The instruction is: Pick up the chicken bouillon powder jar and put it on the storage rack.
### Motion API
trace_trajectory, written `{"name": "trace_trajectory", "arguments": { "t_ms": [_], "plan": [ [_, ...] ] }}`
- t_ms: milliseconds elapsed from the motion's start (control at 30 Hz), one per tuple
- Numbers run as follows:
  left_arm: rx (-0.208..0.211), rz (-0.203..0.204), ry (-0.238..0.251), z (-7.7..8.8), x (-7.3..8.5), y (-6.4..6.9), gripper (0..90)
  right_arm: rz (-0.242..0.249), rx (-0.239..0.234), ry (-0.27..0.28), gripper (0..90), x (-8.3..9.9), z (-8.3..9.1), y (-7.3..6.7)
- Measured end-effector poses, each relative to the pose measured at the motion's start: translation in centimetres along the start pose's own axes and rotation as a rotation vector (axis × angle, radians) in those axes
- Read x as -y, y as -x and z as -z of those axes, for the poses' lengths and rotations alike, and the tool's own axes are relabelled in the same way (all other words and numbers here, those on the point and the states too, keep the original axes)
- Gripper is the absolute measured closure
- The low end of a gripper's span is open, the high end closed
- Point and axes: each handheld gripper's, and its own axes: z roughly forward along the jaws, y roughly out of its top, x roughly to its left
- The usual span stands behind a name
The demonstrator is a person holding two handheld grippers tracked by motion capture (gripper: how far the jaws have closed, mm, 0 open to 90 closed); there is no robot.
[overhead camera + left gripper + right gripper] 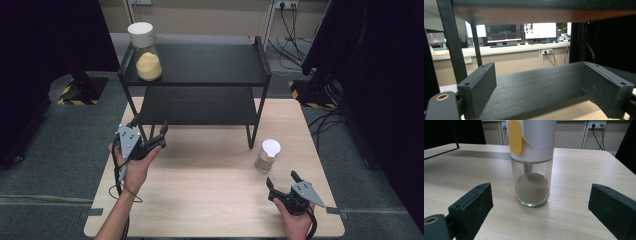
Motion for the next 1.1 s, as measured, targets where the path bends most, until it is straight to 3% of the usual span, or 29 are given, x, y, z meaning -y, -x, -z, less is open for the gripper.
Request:
{"name": "trace_trajectory", "arguments": {
  "t_ms": [533, 1100],
  "plan": [
    [0.033, 0.024, -0.057, 1.3, 3.9, -0.4, 12.5, 0.000, 0.001, 0.001, 5.9, 0.0, 0.0, 0.0],
    [0.075, 0.070, -0.162, 2.5, 7.8, -0.4, 12.4, 0.000, 0.001, 0.001, 5.8, 0.0, 0.0, -0.1]
  ]
}}
